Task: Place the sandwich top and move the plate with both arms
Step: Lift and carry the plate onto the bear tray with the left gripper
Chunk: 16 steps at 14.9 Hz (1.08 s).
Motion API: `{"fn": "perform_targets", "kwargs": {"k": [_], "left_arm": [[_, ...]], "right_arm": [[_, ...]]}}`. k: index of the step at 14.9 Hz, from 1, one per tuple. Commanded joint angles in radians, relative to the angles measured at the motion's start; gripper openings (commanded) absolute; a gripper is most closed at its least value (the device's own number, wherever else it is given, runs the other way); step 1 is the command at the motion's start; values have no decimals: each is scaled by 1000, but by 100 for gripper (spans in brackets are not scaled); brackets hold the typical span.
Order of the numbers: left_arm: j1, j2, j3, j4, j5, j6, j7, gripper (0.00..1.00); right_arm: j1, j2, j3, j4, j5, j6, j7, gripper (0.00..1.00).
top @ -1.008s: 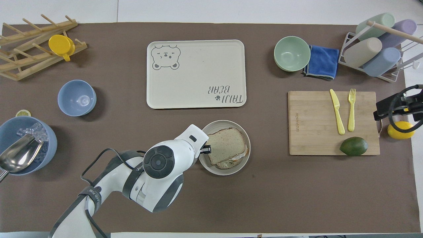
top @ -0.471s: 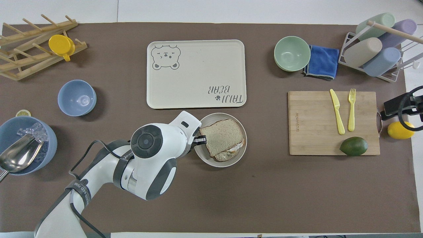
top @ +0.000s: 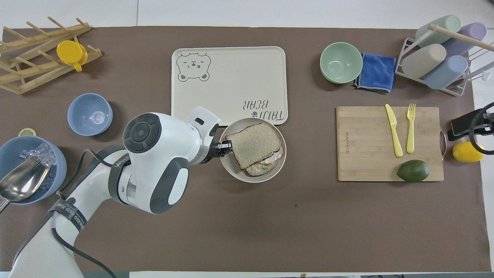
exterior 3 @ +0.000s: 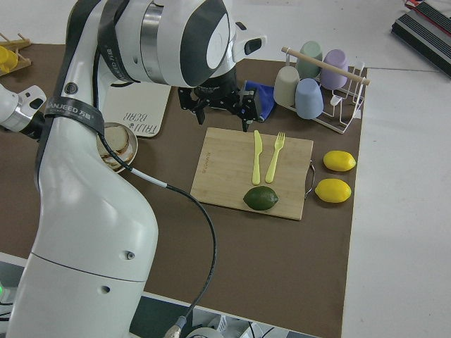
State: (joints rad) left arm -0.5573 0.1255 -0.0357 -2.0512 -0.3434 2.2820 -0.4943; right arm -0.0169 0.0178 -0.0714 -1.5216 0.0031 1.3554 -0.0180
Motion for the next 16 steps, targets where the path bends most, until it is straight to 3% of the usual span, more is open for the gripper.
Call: {"fn": "perform_targets", "kwargs": {"k": [1,5,11,14,16], "left_arm": [[62,29,-3,86,-32,-35,34,0],[143,138,-3,256,-42,-121,79,0],[206,351,-1,478,-34,-121,118,0],[226,407,-4,503,-46,-102,193,0],[212,414,-3,485,-83,-3,244,0]], "right_arm": [[2,-29,-11,-32,8,18,-16,100],[-5,-29,-10,-34,8,18,-14,100],[5,-29,-10,-34,8,18,-16,100],[5,-29,-10,-34,8,18,-16,100],[6,-29,-10,-34,8,18,-16,100]]}}
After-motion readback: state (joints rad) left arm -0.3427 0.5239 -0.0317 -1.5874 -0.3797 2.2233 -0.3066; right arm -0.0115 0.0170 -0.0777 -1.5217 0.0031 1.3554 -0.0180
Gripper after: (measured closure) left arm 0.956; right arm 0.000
